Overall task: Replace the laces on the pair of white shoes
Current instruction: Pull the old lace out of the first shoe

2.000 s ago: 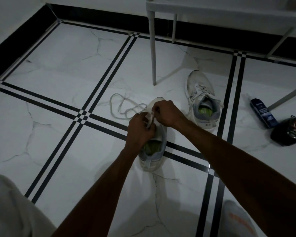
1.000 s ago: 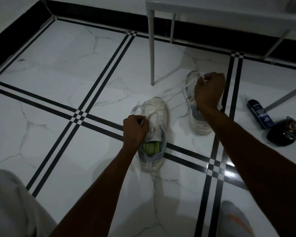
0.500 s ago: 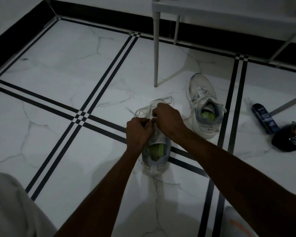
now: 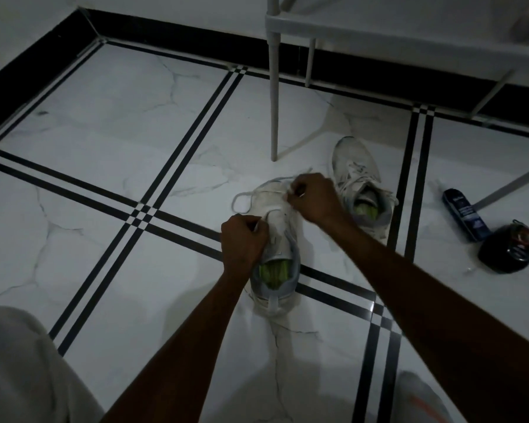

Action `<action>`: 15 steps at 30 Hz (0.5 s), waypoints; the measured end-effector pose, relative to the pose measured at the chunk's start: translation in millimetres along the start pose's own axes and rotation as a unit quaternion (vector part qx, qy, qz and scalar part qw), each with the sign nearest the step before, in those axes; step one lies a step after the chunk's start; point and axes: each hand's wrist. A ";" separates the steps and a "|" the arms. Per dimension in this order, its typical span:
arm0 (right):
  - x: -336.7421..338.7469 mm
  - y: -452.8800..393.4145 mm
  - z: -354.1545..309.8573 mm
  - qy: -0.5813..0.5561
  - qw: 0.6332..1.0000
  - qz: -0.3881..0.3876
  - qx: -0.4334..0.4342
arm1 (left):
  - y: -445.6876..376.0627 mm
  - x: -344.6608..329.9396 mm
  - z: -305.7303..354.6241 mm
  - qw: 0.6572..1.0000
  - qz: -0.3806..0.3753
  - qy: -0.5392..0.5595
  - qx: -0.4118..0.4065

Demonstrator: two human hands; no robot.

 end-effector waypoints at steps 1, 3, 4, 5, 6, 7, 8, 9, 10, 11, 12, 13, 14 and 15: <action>-7.4 5.0 -0.7 0.016 1.000 -0.021 -0.001 | 0.2 0.6 0.6 1.000 -0.001 0.005 0.001; -12.3 10.9 -2.8 0.033 0.998 -0.048 0.003 | 0.1 0.1 -0.4 1.000 -0.008 0.017 0.024; -11.6 11.1 -5.0 0.029 0.998 -0.057 0.007 | -1.5 -1.0 -1.5 0.999 -0.014 0.019 0.041; -8.4 10.6 -8.9 0.021 0.997 -0.068 0.009 | -4.0 -2.4 -2.4 0.998 -0.023 0.022 0.050; -4.3 10.1 -13.4 0.016 0.997 -0.079 0.011 | -7.5 -3.2 -2.0 0.998 -0.030 0.027 0.046; 0.8 9.8 -18.8 0.013 0.996 -0.090 0.012 | -11.5 -2.6 0.1 0.998 -0.035 0.032 0.031; 7.3 9.1 -24.0 0.009 0.995 -0.102 0.014 | -17.9 -2.5 2.4 0.998 -0.042 0.037 0.008; 14.8 7.9 -28.5 -0.003 0.993 -0.116 0.017 | -25.3 -1.5 5.5 0.998 -0.050 0.035 -0.018; 23.3 7.3 -32.3 -0.022 0.991 -0.133 0.020 | -32.4 -1.1 8.8 0.997 -0.059 0.026 -0.047; 33.5 6.2 -36.7 -0.041 0.987 -0.151 0.023 | -41.4 -3.3 11.0 0.995 -0.071 0.014 -0.071; 44.0 5.6 -41.2 -0.054 0.984 -0.170 0.028 | -49.5 -4.7 14.5 0.992 -0.089 0.002 -0.088; 54.8 6.0 -46.6 -0.067 0.980 -0.185 0.034 | -56.3 -5.4 19.3 0.990 -0.110 -0.005 -0.092; 66.9 6.9 -52.9 -0.085 0.977 -0.192 0.037 | -62.6 -7.0 25.2 0.987 -0.129 -0.008 -0.093; 79.2 9.1 -59.8 -0.114 0.974 -0.195 0.034 | -65.4 -7.0 32.7 0.985 -0.145 -0.009 -0.092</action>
Point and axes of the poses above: each hand's wrist, its own y-axis away from the middle knuckle, its own x-axis out of the back of the hand, z = x × y, and after that the axes turned 11 degrees about -y, right-handed
